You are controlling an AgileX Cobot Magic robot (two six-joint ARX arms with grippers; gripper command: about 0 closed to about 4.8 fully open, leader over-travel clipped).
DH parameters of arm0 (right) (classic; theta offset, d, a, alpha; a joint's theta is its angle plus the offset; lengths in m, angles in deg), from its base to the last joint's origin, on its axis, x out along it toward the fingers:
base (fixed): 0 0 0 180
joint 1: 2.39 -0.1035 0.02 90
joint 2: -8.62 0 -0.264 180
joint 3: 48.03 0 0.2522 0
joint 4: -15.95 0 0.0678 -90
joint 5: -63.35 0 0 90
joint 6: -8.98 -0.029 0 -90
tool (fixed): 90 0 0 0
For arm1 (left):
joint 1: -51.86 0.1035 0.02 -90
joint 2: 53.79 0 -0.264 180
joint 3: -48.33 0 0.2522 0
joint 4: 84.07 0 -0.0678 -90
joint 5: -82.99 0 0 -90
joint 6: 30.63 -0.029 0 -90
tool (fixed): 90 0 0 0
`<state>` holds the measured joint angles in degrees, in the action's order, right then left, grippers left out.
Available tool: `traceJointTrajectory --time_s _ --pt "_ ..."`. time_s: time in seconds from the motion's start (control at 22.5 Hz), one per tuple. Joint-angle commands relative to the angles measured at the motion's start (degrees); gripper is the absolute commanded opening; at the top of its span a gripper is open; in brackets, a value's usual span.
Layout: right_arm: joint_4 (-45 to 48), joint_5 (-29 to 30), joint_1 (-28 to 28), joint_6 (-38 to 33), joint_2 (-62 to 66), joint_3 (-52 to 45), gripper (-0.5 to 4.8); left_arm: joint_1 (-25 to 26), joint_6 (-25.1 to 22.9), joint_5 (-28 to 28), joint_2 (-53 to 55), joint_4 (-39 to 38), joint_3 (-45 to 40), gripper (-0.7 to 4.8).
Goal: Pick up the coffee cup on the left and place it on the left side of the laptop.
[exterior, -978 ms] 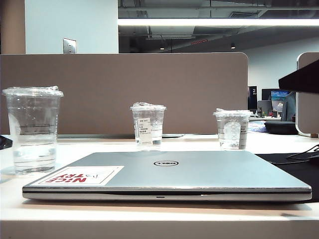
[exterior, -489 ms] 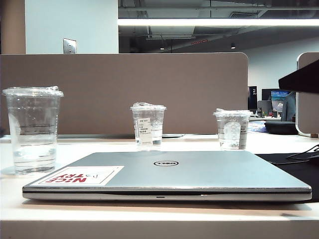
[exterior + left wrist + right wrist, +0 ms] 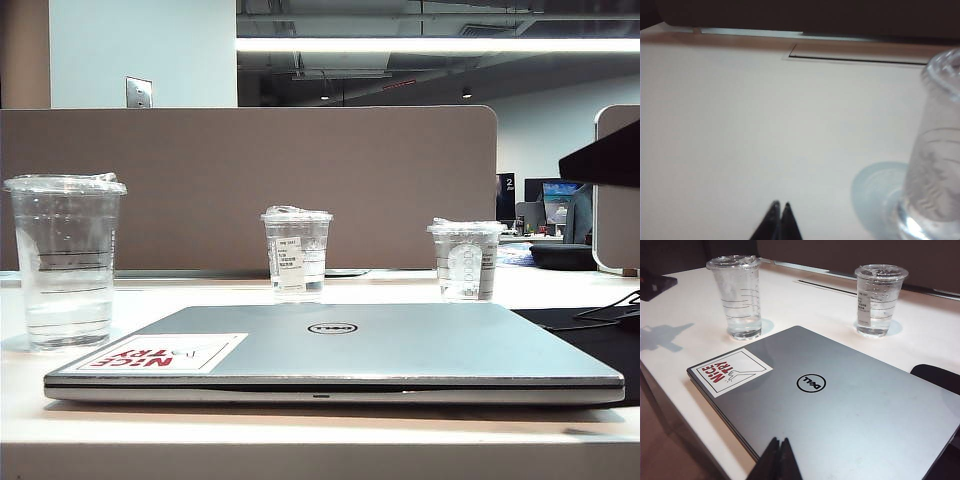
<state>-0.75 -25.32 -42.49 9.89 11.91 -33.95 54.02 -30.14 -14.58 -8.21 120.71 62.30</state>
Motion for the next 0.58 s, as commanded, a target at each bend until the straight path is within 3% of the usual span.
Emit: traceJointTrajectory --time_s 0.04,0.22,0.58 --pt "1.0 -0.1 0.0 0.0 0.1 -0.2 -0.04 0.0 2.1 5.1 -13.7 -15.8 0.2 -0.06" --pt "1.0 -0.1 0.0 0.0 0.1 -0.2 -0.04 0.1 1.9 4.8 -29.7 -31.3 0.2 -0.05" --pt "1.0 -0.1 0.0 0.0 0.1 -0.2 -0.04 0.0 2.0 4.9 -42.5 -40.7 0.2 -0.05"
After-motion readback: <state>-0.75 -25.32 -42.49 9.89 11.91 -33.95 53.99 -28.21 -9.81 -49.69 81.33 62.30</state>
